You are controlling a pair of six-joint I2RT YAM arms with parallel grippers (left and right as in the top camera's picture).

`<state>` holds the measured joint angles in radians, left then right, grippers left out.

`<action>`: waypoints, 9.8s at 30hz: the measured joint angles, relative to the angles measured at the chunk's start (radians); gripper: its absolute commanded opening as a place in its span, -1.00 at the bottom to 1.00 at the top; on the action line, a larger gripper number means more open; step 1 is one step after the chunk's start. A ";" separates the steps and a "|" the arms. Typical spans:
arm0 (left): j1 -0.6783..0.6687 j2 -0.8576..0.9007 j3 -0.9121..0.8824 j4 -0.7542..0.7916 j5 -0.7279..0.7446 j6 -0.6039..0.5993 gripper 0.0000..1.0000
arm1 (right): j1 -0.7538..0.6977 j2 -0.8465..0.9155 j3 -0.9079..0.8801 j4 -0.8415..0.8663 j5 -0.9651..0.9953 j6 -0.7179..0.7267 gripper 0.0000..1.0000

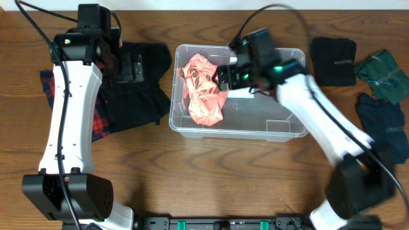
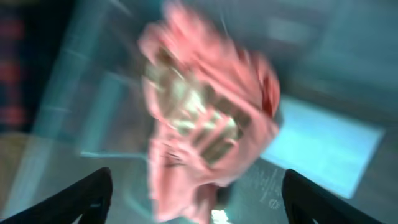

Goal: Pack container
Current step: 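Move the right gripper back to the dark teal garment, then grasp the dark teal garment with the right gripper, then lift the dark teal garment and carry it into the bin, then release the teal garment beside the pink shirt and push it flat, then move the right gripper to the black folded garment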

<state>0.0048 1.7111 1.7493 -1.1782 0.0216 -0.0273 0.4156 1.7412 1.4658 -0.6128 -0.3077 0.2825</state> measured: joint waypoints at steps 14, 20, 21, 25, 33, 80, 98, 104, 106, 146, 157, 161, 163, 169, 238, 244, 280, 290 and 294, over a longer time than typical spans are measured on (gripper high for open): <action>0.000 0.000 0.000 0.000 0.000 0.000 0.96 | -0.403 -0.315 0.020 -0.399 0.224 -0.029 0.99; 0.000 0.000 0.000 0.000 0.000 0.000 0.96 | -0.721 -0.317 0.019 -0.517 0.307 0.002 0.99; 0.000 0.000 0.000 0.000 0.000 0.000 0.96 | -0.758 -0.317 0.019 -0.519 0.311 0.012 0.98; 0.000 0.000 0.000 0.000 0.000 0.000 0.96 | -0.920 -0.317 0.015 -0.520 0.328 0.061 0.98; 0.000 0.000 0.000 0.000 0.000 0.000 0.96 | -1.110 -0.299 0.002 -0.468 0.363 0.098 0.98; 0.000 0.000 0.000 0.000 0.000 0.000 0.96 | -1.317 0.263 -0.053 -0.233 0.161 -0.296 0.99; 0.000 0.000 0.000 0.000 0.000 0.000 0.96 | -1.187 0.293 -0.054 -0.404 -0.016 -0.286 0.96; 0.000 0.000 0.000 0.000 0.000 0.000 0.96 | -1.164 0.289 -0.054 -0.402 0.016 -0.288 0.98; 0.000 0.000 0.000 0.000 0.000 0.000 0.96 | -1.163 0.278 -0.054 -0.397 0.020 -0.288 0.98; 0.000 0.000 0.000 0.000 0.000 -0.003 0.96 | -1.165 0.330 -0.057 -0.290 0.039 -0.325 -0.49; 0.000 0.000 0.000 0.000 0.000 -0.003 0.96 | -1.106 0.253 -0.042 -0.365 0.010 -0.305 -0.69; 0.000 0.000 0.000 0.000 0.000 -0.002 0.96 | -0.991 0.082 -0.041 -0.362 -0.008 -0.304 -0.75; 0.000 0.000 0.000 0.000 0.000 -0.002 0.96 | -0.931 0.001 -0.040 -0.357 -0.021 -0.301 -0.77; 0.000 0.000 0.000 0.000 0.000 -0.002 0.96 | -0.694 -0.212 -0.039 -0.279 -0.060 -0.221 -0.85; 0.000 0.000 0.000 0.000 0.000 -0.002 0.96 | -0.046 0.164 0.021 -0.057 0.151 -0.077 0.78; 0.000 0.000 0.000 0.000 0.000 -0.002 0.96 | -0.027 0.116 0.053 -0.038 0.156 -0.097 -0.64; 0.000 0.000 0.000 0.000 0.000 -0.003 0.96 | 0.043 0.237 0.140 -0.006 0.174 -0.136 -0.58; 0.000 0.000 0.000 0.000 0.000 -0.002 0.96 | -0.125 -0.016 0.163 -0.058 0.199 -0.149 -0.83; 0.000 0.000 0.000 0.000 0.000 -0.003 0.96 | -0.239 -0.030 0.163 -0.080 0.266 -0.151 -0.97</action>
<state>0.0048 1.7111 1.7493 -1.1782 0.0216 -0.0299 0.1768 1.7111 1.6283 -0.6930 -0.0422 0.1314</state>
